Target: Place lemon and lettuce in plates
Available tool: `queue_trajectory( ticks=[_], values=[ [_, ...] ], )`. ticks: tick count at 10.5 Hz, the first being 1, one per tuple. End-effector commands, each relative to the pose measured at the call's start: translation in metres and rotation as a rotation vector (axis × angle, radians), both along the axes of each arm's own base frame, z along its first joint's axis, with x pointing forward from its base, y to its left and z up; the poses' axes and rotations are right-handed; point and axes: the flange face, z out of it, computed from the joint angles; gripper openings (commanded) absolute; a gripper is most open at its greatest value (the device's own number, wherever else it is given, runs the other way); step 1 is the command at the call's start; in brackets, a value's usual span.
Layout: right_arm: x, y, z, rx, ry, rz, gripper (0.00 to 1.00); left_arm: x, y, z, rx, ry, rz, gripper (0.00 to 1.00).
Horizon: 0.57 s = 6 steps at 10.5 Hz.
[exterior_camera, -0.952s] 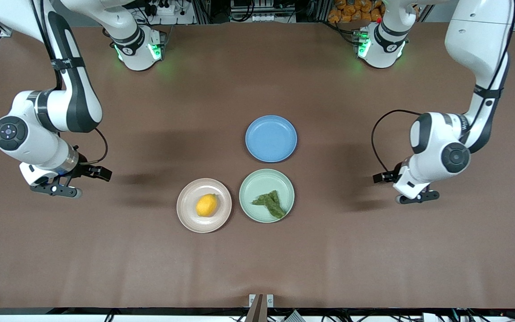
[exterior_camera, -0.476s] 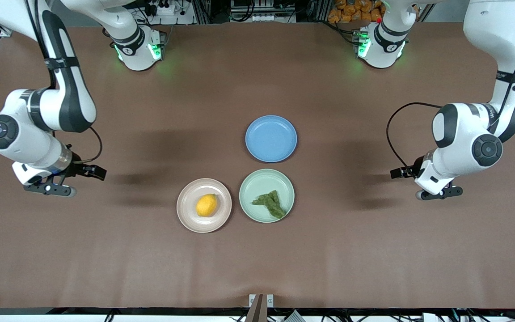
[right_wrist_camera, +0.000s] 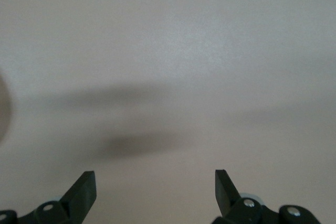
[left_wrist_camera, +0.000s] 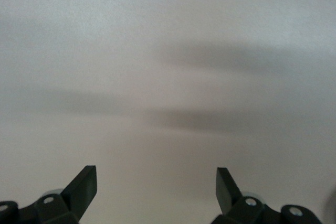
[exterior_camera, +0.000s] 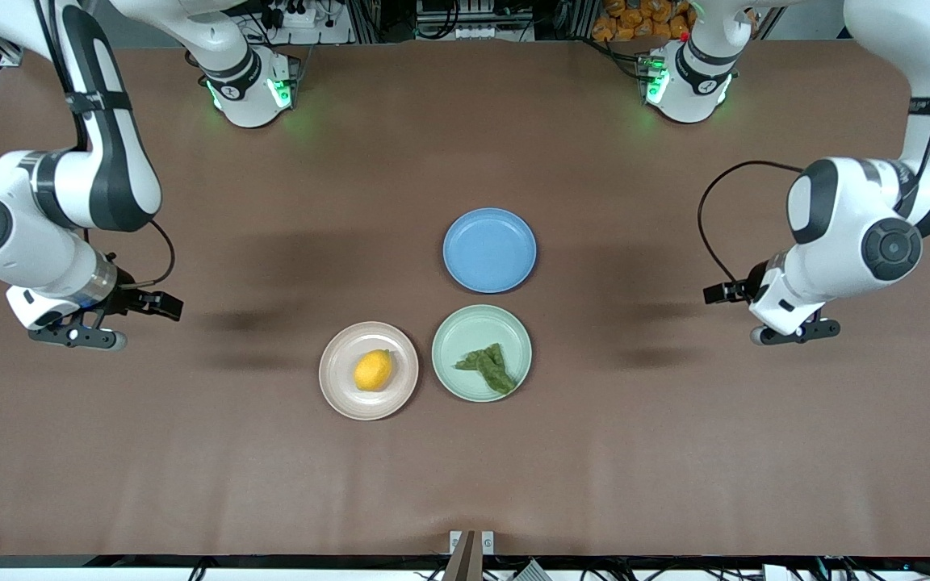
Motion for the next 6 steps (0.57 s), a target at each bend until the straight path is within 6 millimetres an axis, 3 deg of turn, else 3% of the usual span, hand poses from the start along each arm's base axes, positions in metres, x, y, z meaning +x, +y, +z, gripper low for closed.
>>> queue_trajectory(
  ticks=[1,3,6],
  values=[
    [-0.007,-0.004,0.039,0.041,0.017,-0.01,1.0,-0.022,-0.01,0.049,0.019,0.001,-0.035,1.0],
    [-0.012,0.003,0.054,0.061,0.011,-0.032,1.0,-0.033,-0.006,0.084,0.016,-0.011,-0.088,1.0],
    [-0.031,0.007,0.088,0.053,0.019,-0.058,1.0,-0.044,-0.007,0.114,0.014,-0.031,-0.103,1.0]
  ],
)
